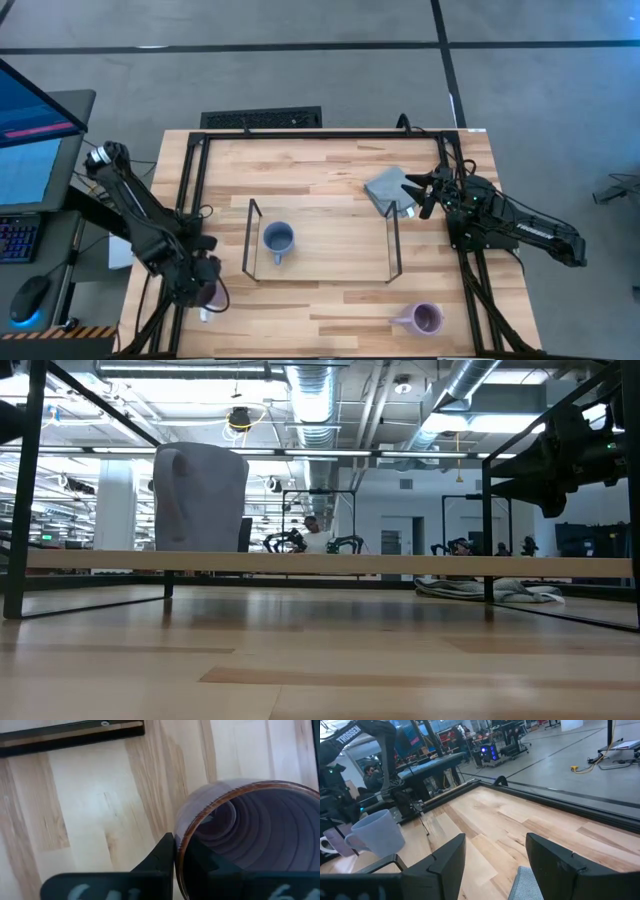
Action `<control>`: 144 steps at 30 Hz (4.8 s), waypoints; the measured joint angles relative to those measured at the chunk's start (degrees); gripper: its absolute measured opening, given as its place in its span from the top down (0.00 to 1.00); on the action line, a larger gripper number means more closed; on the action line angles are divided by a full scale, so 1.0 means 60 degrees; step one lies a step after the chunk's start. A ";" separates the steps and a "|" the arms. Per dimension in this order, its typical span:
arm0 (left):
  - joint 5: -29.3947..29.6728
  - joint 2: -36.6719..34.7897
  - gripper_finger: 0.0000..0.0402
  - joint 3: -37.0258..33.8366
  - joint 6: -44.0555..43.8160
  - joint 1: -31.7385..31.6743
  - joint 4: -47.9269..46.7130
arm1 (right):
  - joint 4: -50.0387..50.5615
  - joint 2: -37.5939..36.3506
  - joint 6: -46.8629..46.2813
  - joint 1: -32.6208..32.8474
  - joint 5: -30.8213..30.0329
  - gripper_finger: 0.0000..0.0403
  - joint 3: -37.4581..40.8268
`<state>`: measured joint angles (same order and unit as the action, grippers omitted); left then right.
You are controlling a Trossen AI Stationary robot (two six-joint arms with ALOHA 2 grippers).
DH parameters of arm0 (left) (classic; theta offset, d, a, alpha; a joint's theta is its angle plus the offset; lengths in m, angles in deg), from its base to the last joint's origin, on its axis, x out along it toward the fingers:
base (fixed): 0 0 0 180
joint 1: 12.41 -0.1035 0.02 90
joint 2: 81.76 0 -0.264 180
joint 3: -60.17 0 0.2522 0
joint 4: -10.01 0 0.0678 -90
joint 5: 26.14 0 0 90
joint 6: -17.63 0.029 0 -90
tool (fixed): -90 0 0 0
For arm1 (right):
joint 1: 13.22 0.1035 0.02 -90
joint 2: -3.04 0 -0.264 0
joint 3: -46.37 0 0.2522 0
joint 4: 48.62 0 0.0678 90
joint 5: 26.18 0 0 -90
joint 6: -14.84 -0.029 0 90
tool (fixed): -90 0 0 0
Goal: Stack small to large cups/mugs on shelf
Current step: Put the left purple mug on the shelf
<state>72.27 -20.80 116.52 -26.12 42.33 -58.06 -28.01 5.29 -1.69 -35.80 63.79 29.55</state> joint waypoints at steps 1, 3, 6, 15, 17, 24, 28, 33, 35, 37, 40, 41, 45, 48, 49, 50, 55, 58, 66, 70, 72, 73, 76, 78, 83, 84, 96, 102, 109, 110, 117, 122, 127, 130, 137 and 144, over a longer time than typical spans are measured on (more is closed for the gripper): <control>0.0075 -0.0072 0.98 0.0000 0.0003 0.0000 -0.0031 | 0.0002 -0.0001 0.0000 -0.0001 0.0000 0.43 -0.0002; 0.0415 -0.0199 0.99 -0.0001 0.0150 0.0000 -0.0068 | 0.0001 0.0002 0.0000 0.0002 0.0000 0.43 -0.0001; 0.0861 -0.0586 0.99 0.0000 0.0208 -0.0004 -0.0269 | 0.0001 0.0001 0.0046 -0.0001 -0.0003 0.43 -0.0002; 0.2216 -0.2232 0.99 0.0317 0.0141 0.0000 -0.1002 | 0.0002 -0.0002 0.0087 -0.0001 -0.0001 0.43 -0.0002; 0.2166 -0.2543 0.99 0.0476 0.0318 0.0000 -0.0946 | 0.0002 -0.0002 0.0095 0.0002 0.0000 0.43 -0.0002; 0.2386 -0.3329 0.99 0.0981 0.1691 -0.0007 -0.0958 | 0.0002 -0.0002 0.0346 0.0002 -0.0002 0.43 -0.0001; 0.3136 -0.3441 0.99 0.1271 0.2438 -0.0015 -0.0804 | 0.0002 -0.0002 0.0342 0.0002 0.0000 0.43 -0.0002; 0.4427 -0.3415 0.99 0.1593 0.4171 -0.0015 -0.0072 | 0.0002 0.0000 0.0342 0.0000 0.0000 0.43 -0.0002; 0.5080 -0.3412 0.99 0.1657 0.5191 -0.0015 0.0687 | 0.0002 -0.0002 0.0342 0.0000 0.0000 0.43 -0.0002; 0.5517 -0.3419 0.99 0.1724 0.6079 -0.0015 0.1257 | 0.0002 0.0000 0.0341 0.0000 0.0000 0.43 -0.0002; 0.5985 -0.3409 0.99 0.1810 0.6917 -0.0034 0.1718 | 0.0002 -0.0002 0.0339 -0.0002 0.0000 0.43 -0.0002; 0.6153 -0.3410 0.99 0.1833 0.7098 -0.0074 0.1804 | 0.0002 -0.0001 0.0339 0.0002 0.0000 0.43 -0.0002; 0.6897 -0.3415 0.99 0.1843 0.7469 -0.0684 0.2258 | 0.0002 -0.0002 0.0339 -0.0002 0.0000 0.43 -0.0002; 0.6999 -0.3419 0.99 0.1847 0.7678 -0.1384 0.2739 | 0.0002 -0.0002 0.0331 0.0002 0.0000 0.43 -0.0002; 0.6976 -0.3418 0.99 0.1847 0.7831 -0.1627 0.2906 | 0.0002 -0.0002 0.0331 0.0001 0.0000 0.43 -0.0002; 0.6939 -0.3415 0.99 0.1847 0.7999 -0.1872 0.3085 | 0.0002 -0.0002 0.0331 0.0002 0.0000 0.43 -0.0002; 0.5883 -0.3315 0.99 0.2163 0.8664 -0.3134 0.3786 | 0.0002 0.0001 0.0328 0.0002 0.0000 0.43 -0.0002; 0.5346 -0.3060 0.99 0.2710 0.8871 -0.3883 0.3820 | 0.0002 -0.0001 0.0328 0.0001 0.0000 0.43 -0.0002; 0.3763 -0.1654 0.99 0.4802 0.9475 -0.5673 0.2868 | 0.0002 -0.0002 0.0324 0.0002 0.0000 0.43 -0.0002; 0.3391 -0.0639 0.99 0.5973 0.9418 -0.6532 0.1974 | 0.0002 -0.0002 0.0324 0.0002 0.0000 0.43 -0.0002; 0.3105 -0.0084 0.99 0.6540 0.9410 -0.6944 0.1460 | 0.0002 0.0000 0.0324 0.0001 0.0000 0.43 -0.0002; 0.2929 0.0204 0.99 0.6809 0.9424 -0.7153 0.1287 | 0.0002 -0.0002 0.0324 -0.0002 0.0004 0.43 -0.0002; 0.2339 0.1066 0.99 0.7634 0.9461 -0.7750 0.0846 | 0.0003 -0.0002 0.0321 0.0001 0.0004 0.43 -0.0002; 0.1955 0.1636 0.99 0.8181 0.9461 -0.8123 0.0700 | 0.0004 0.0000 0.0321 0.0000 0.0004 0.43 -0.0002; 0.0992 0.3077 0.99 0.9579 0.9455 -0.8864 -0.0521 | 0.0002 -0.0002 0.0317 0.0000 0.0004 0.43 -0.0002; 0.0814 0.3353 0.99 0.9862 0.9434 -0.8984 -0.0835 | 0.0003 0.0001 0.0314 0.0002 0.0004 0.43 -0.0002; -0.0405 0.6081 0.99 1.2005 0.9675 -0.9797 -0.2847 | 0.0003 0.0001 0.0308 0.0002 0.0011 0.43 -0.0002; -0.0759 0.6918 0.99 1.2292 0.9672 -1.0039 -0.3098 | 0.0005 0.0002 0.0249 0.0002 0.0011 0.43 -0.0002; -0.1170 0.7580 0.99 1.2296 0.9528 -1.0078 -0.3264 | 0.0005 -0.0002 0.0004 0.0009 0.0022 0.43 -0.0002; -0.1257 0.7677 0.99 1.2322 0.9513 -1.0082 -0.3201 | 0.0005 -0.0002 0.0000 0.0009 0.0022 0.43 -0.0002; -0.1619 0.8333 0.99 1.2318 0.9418 -1.0116 -0.3403 | 0.0005 0.0009 -0.0037 0.0009 0.0022 0.43 -0.0002; -0.1845 0.8744 0.99 1.2309 0.9441 -1.0128 -0.3444 | 0.0004 0.0036 -0.0499 0.0009 0.0025 0.43 -0.0002; -0.1947 0.9188 0.99 1.2309 0.9536 -1.0097 -0.3392 | 0.0016 0.0228 -0.0514 0.0009 0.0025 0.43 -0.0005; -0.1809 0.9435 0.99 1.2309 0.9832 -0.9979 -0.3387 | 0.0016 0.0329 -0.0517 0.0009 0.0025 0.43 -0.0005; -0.1510 0.9732 0.99 1.2302 1.0102 -0.9771 -0.3061 | 0.0013 0.0517 -0.0514 0.0009 0.0025 0.43 -0.0005; -0.1134 0.9728 0.99 1.2302 0.9843 -0.9734 -0.3063 | 0.0013 0.0625 -0.0424 0.0009 0.0025 0.43 -0.0005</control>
<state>65.47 37.57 190.33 32.94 -16.07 -76.44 -27.94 9.04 -4.24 -35.75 63.94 29.52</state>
